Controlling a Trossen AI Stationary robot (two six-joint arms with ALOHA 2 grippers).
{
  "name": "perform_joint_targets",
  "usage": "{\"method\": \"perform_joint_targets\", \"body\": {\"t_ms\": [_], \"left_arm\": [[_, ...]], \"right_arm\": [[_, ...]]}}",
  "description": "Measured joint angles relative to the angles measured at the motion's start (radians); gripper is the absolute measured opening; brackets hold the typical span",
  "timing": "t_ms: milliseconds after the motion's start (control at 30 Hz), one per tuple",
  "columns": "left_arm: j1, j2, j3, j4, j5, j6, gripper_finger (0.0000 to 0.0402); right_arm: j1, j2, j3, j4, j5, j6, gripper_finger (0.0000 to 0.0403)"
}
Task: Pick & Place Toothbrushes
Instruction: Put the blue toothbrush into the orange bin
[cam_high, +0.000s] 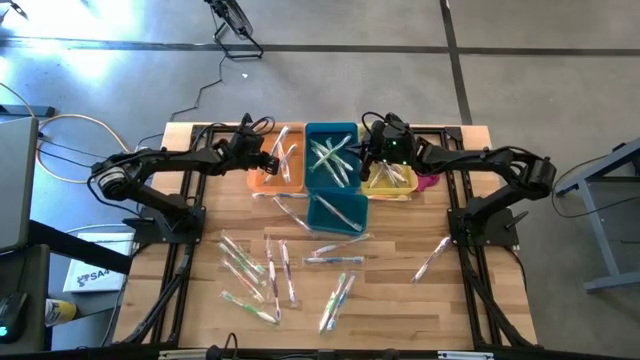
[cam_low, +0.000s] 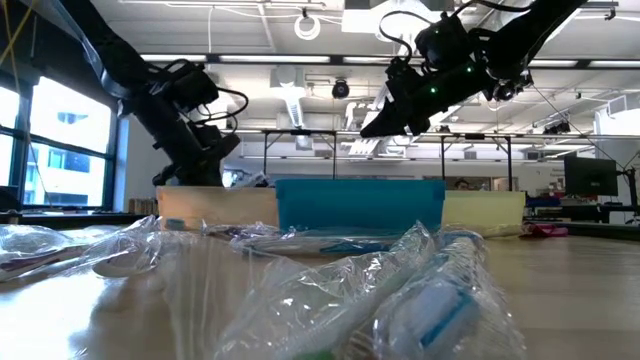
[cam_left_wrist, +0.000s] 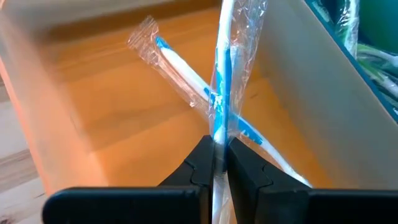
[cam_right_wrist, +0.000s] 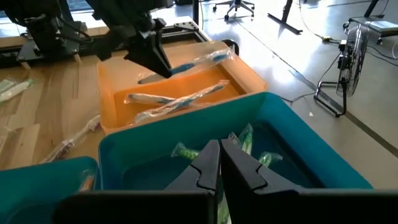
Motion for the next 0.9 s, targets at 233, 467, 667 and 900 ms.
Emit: {"method": "perform_joint_targets", "body": {"t_ms": [233, 467, 667, 900], "left_arm": [[0.001, 0.000, 0.000, -0.001, 0.000, 0.000, 0.0046], [0.001, 0.000, 0.000, -0.001, 0.001, 0.000, 0.0121], [0.002, 0.000, 0.000, 0.001, -0.001, 0.000, 0.0151], [0.002, 0.000, 0.000, 0.000, -0.001, 0.000, 0.0154]], "right_arm": [[0.000, 0.000, 0.000, 0.005, 0.000, 0.000, 0.0007], [0.000, 0.000, 0.000, 0.006, 0.000, 0.000, 0.0007], [0.000, 0.000, 0.000, 0.005, 0.000, 0.000, 0.0007], [0.000, 0.000, 0.000, 0.005, -0.002, -0.001, 0.0007]]}}
